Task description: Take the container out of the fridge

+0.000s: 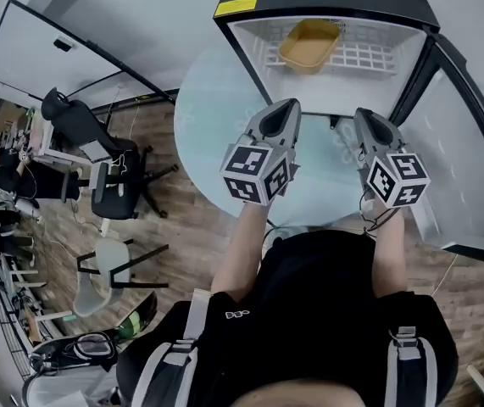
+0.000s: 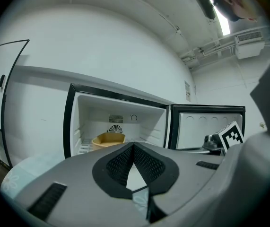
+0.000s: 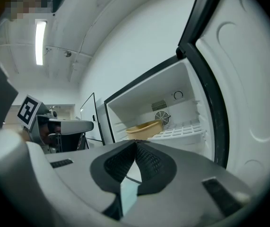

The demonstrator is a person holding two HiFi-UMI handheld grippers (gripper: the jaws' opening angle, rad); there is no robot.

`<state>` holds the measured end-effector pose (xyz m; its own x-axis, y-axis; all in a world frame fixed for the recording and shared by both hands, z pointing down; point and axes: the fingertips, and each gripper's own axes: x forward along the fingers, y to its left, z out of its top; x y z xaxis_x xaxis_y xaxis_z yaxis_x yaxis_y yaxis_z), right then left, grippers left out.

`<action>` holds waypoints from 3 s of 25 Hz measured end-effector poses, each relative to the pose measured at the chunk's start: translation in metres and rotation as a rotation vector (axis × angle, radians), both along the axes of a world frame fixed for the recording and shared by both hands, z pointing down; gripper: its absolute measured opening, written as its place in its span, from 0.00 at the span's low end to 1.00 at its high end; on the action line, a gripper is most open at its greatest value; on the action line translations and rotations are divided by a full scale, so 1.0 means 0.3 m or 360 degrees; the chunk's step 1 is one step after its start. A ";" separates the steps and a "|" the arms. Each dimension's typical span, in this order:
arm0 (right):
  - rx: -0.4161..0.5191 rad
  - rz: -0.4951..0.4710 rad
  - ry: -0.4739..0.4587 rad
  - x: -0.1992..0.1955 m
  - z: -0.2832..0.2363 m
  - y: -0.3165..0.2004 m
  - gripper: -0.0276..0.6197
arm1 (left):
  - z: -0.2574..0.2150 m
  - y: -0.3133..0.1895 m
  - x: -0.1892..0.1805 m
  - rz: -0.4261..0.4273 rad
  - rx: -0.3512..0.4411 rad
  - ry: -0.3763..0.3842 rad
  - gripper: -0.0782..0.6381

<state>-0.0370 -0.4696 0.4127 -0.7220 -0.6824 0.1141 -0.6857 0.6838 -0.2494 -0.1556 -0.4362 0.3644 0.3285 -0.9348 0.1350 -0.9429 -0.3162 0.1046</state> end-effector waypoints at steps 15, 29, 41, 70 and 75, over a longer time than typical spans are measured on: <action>-0.0164 0.0164 -0.0065 0.060 0.163 -0.025 0.05 | 0.077 -0.317 0.028 0.0209 -0.0076 -0.0523 0.16; -0.0212 0.0210 -0.0162 0.049 0.221 -0.073 0.05 | 0.250 -0.488 0.046 0.0359 -0.0348 -0.1267 0.31; -0.0173 0.0212 -0.0142 0.089 0.193 -0.077 0.05 | 0.315 -0.348 0.094 0.0330 -0.0331 -0.1298 0.18; 0.0104 -0.0045 0.0044 0.137 -0.004 0.279 0.05 | 0.223 0.212 0.407 0.0359 -0.0195 -0.0085 0.17; 0.0081 -0.0025 0.0035 0.137 0.011 0.296 0.05 | 0.226 0.230 0.410 0.0394 -0.0196 -0.0048 0.17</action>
